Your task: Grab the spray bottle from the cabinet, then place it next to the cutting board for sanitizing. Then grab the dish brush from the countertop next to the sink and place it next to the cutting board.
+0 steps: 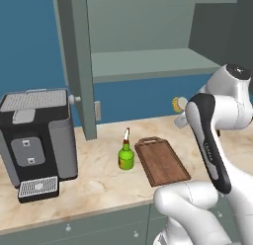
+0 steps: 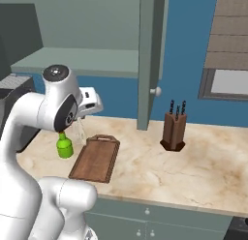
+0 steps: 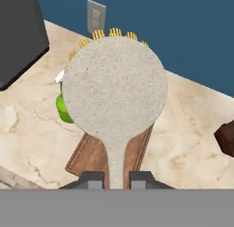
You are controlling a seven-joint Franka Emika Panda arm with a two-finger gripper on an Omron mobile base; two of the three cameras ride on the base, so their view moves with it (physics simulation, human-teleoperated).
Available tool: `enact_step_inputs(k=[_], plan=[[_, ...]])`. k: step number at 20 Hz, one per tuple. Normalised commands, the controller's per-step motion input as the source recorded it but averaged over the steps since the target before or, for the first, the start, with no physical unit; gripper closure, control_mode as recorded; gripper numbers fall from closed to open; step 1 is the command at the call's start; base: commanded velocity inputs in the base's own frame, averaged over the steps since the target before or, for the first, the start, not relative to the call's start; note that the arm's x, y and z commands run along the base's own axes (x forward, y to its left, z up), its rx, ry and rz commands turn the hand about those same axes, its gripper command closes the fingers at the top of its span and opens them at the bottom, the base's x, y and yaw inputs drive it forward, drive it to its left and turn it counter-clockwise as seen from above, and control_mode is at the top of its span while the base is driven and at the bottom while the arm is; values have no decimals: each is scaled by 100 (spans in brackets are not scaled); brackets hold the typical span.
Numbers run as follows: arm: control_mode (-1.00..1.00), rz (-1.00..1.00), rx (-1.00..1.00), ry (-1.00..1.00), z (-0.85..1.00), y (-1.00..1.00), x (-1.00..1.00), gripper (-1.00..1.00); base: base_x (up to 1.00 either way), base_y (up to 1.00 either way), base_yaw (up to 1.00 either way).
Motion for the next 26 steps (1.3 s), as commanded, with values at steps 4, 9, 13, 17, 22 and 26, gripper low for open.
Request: enact_step_inputs(k=[4, 9, 13, 17, 22, 26], plan=[[-100, 0, 0, 7, -69, 0, 66, 100, 0, 0, 0], [-100, -2, 0, 21, -44, -13, 35, 100, 0, 0, 0], [-100, -6, 0, 12, -68, -17, 19, 100, 0, 0, 0], [-100, -11, 0, 1, -66, -16, 10, 100, 0, 0, 0], [-100, -8, 0, 12, -44, -29, 7, 100, 0, 0, 0], [-100, -8, 0, 15, -33, -31, 5, 100, 0, 0, 0]])
